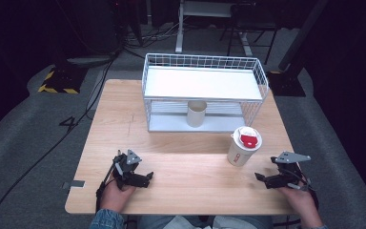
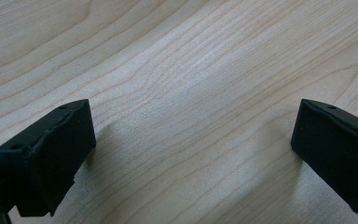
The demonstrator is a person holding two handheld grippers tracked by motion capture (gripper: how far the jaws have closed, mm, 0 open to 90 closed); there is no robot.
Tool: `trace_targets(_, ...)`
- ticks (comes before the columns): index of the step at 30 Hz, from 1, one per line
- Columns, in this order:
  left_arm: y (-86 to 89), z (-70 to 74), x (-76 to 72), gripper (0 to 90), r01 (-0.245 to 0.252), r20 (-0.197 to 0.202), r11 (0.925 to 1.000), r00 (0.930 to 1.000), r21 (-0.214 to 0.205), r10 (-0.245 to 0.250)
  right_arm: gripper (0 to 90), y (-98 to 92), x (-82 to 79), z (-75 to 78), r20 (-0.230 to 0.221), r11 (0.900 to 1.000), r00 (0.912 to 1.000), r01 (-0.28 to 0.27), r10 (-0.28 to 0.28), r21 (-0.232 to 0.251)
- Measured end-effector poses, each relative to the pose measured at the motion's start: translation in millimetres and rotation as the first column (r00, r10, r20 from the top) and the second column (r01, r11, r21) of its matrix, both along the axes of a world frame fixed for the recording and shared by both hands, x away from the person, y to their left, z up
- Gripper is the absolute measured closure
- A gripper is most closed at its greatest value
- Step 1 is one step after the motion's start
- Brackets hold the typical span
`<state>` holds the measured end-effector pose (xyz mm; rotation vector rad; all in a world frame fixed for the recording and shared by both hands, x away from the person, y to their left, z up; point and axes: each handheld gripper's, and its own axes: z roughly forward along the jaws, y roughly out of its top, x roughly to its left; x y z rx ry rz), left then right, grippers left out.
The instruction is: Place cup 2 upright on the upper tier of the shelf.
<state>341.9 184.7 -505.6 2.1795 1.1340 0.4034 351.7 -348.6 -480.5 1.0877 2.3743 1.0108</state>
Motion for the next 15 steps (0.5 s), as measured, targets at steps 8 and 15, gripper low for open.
trace_targets(8, 0.2, 0.1, 0.0, 0.3, 0.0, 0.002, 1.0, 1.0, 0.004, 0.0, 2.4, -1.6, -1.6, 12.1, 0.011, 0.9982, 0.9999, -0.002, 0.001, 0.06)
trace_targets(15, -0.4, -0.3, -1.0, 0.3, -0.01, -0.002, 0.9999, 0.9999, -0.007, 0.01, 2.3, 3.9, -4.0, 23.7, 0.065, 0.9921, 0.9978, -0.023, 0.015, 0.123)
